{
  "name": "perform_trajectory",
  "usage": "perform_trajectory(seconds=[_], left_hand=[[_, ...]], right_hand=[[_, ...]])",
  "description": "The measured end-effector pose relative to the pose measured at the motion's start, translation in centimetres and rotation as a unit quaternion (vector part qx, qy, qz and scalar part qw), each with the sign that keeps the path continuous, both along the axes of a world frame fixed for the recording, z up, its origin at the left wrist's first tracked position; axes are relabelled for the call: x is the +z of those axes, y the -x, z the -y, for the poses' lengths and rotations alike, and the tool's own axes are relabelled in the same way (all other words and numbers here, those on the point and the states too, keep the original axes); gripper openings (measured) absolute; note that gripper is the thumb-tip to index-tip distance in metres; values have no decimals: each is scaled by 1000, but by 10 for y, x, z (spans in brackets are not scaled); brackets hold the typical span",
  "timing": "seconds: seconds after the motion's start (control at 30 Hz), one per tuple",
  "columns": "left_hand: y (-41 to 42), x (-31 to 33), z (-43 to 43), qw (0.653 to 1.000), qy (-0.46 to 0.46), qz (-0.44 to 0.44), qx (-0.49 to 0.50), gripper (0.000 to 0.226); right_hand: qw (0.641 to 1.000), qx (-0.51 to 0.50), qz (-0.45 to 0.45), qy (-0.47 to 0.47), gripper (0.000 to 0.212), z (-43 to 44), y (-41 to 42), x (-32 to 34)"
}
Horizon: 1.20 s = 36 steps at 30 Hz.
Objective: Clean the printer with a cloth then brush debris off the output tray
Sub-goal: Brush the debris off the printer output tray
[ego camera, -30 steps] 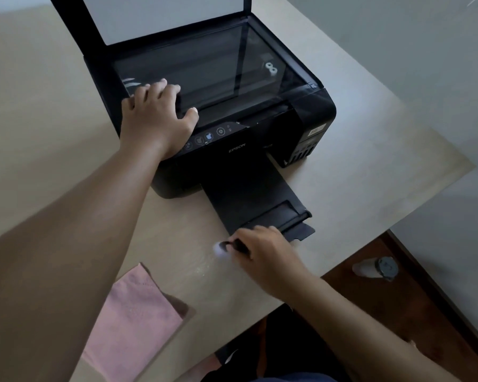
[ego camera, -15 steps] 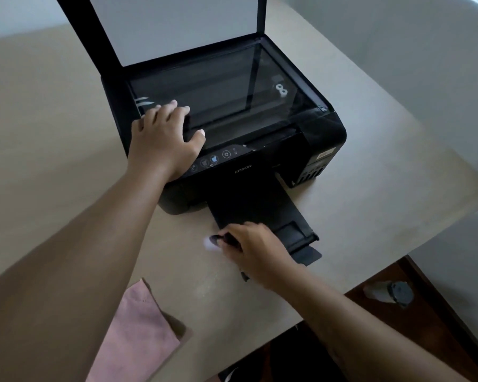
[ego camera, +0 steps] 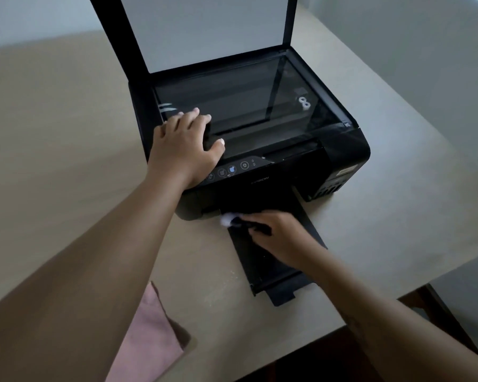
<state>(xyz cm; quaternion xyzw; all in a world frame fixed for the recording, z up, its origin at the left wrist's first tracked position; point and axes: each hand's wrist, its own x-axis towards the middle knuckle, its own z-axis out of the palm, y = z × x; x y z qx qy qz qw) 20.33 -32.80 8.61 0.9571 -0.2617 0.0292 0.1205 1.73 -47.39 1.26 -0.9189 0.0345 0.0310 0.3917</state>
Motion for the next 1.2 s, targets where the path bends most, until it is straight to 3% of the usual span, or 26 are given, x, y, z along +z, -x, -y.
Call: perform_trajectory(seconds=[0.13,0.17,0.33,0.5,0.6,0.67,0.83,0.93,1.07,1.2], left_hand=[[3,-1,1,1000,-8,-8,-5,64],[3,-1,1,1000,-9,-10,-6,63],[9,9,-1,999,28,-2,-22,55],[61,4,-40,996,52,76,-4,48],[109,-16,-83,986,69,130,79,43],[141,-34,-116,982,57,108,141,44],[203,-80,-162,977,-40,-62,202,58],[236,-110,-177,957,-90,-139,238,69],[254,-134,-185,956,-80,-126,255,69],[246,-145,-191,958,-61,-85,266,68]], right_hand=[[955,-231,11,187,41,43,13,-10],[955,-222,25,196,39,41,12,-12],[991,20,66,117,36,0,5,-5],[989,54,90,102,39,-21,9,-4],[986,98,81,107,38,-43,0,-8],[982,141,64,109,37,-67,-7,-11],[965,178,65,181,26,-106,-17,-21],[950,209,51,225,33,-126,-14,-30],[937,228,45,262,50,-138,-12,-42],[944,206,42,255,50,-149,-10,-52]])
